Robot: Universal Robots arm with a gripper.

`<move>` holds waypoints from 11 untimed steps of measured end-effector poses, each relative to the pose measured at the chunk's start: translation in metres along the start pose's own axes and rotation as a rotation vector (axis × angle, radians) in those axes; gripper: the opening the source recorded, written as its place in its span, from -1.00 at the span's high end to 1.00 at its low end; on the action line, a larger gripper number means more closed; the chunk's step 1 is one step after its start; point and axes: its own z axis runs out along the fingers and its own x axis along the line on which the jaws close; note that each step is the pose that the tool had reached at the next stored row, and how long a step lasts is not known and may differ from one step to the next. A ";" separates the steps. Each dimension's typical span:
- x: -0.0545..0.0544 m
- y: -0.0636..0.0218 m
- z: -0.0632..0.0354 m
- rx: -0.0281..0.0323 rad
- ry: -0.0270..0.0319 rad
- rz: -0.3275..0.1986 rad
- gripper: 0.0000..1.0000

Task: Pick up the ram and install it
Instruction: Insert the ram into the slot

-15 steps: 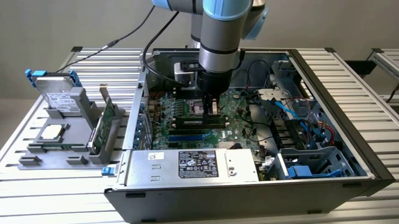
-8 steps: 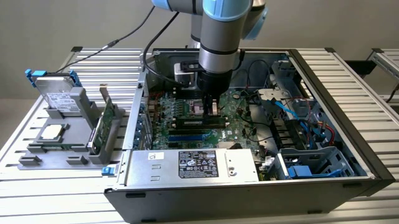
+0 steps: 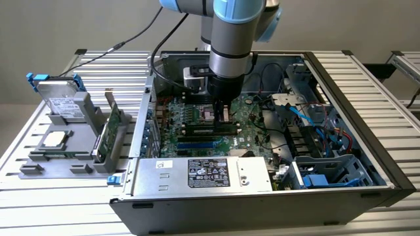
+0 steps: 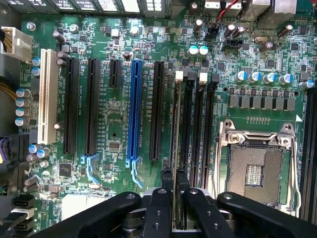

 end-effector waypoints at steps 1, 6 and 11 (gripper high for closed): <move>0.000 0.0000 0.0000 0.0000 0.0000 0.000 0.57; 0.000 0.0000 -0.0005 0.0001 -0.0001 0.000 0.21; 0.000 0.0008 -0.0124 -0.0007 0.0000 0.000 0.07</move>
